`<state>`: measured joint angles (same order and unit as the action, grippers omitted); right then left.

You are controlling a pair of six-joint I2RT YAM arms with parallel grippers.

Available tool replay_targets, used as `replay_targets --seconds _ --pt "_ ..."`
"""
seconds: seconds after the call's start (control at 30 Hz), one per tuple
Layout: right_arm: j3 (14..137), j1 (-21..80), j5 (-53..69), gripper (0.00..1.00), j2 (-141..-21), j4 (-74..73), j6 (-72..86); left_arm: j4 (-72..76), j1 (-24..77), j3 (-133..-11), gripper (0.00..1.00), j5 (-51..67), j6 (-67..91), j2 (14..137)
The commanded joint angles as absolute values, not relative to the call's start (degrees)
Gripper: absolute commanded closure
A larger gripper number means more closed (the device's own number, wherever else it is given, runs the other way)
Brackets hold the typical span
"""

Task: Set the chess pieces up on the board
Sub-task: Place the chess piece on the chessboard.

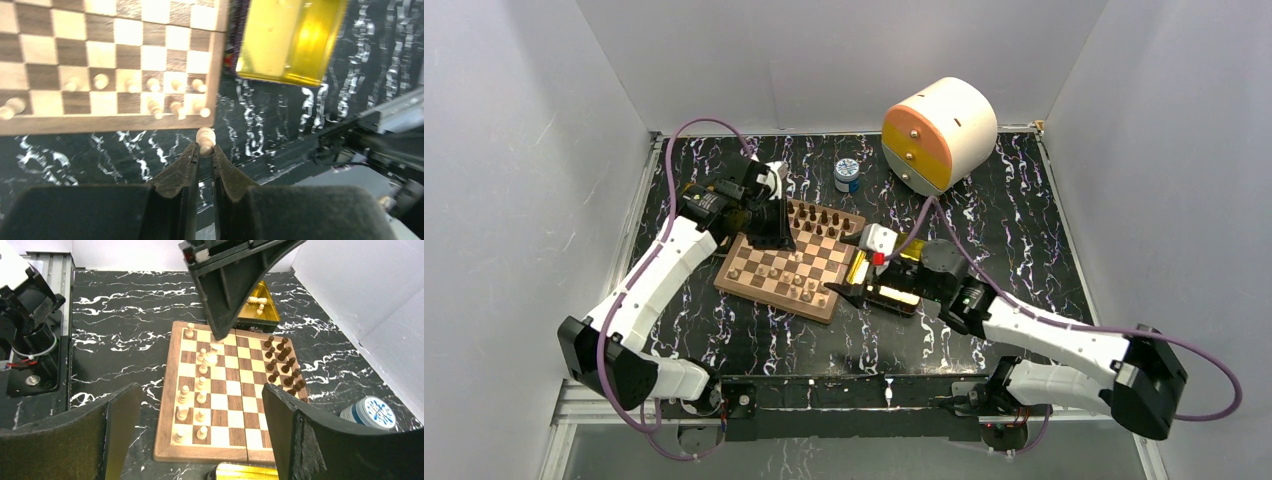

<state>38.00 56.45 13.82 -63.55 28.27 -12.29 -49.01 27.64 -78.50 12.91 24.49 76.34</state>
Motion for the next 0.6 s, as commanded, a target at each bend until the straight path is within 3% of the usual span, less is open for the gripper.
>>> replay_targets --seconds 0.0,0.57 --pt "37.4 56.6 8.4 0.01 -57.6 23.0 -7.2 -56.8 27.5 -79.7 0.97 2.2 24.3 76.7" --pt "35.3 56.7 0.8 0.01 -49.4 13.1 -7.0 -47.4 28.3 -64.3 0.98 -20.2 30.8 73.4"
